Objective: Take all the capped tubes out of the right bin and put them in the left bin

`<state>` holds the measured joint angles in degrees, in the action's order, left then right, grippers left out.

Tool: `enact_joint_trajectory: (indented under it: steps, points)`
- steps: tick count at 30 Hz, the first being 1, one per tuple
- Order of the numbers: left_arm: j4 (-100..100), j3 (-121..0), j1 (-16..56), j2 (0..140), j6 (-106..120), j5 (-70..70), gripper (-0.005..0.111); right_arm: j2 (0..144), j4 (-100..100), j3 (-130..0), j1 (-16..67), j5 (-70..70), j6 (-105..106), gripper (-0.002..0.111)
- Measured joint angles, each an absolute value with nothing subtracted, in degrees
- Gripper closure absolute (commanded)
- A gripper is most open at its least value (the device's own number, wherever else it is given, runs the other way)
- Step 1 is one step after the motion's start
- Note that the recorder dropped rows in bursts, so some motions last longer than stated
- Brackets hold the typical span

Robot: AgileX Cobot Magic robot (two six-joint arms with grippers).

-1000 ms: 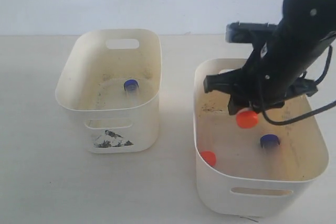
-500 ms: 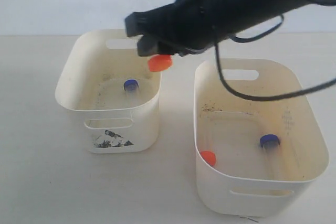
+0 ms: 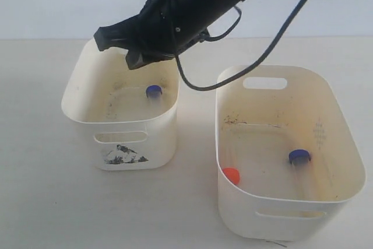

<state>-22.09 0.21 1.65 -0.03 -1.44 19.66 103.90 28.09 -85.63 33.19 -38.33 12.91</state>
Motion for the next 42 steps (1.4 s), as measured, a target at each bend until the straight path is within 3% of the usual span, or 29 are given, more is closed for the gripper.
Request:
enact_joint_trajectory:
  steps: [6,10,15,26,42]
  points:
    - [-22.09,0.21,1.65,-0.03,-1.44,19.66,0.102,92.10,3.22,-78.76,33.19,-50.76,-11.56,0.109]
    - [-22.09,0.21,1.65,-0.03,-1.44,19.66,0.102,83.88,-2.03,-67.41,33.19,-51.72,-23.89,0.109]
    - [-22.09,0.21,1.65,-0.03,-1.44,19.66,0.102,83.91,-3.99,-61.04,33.19,-54.21,-38.12,0.109]
    - [-22.09,0.21,1.65,-0.03,-1.44,19.66,0.102,92.73,-7.61,-60.92,30.95,-57.86,-42.03,0.109]
    - [-22.09,0.21,1.65,-0.03,-1.44,19.66,0.102,97.26,-2.40,-60.85,27.45,-51.71,-36.17,0.109]
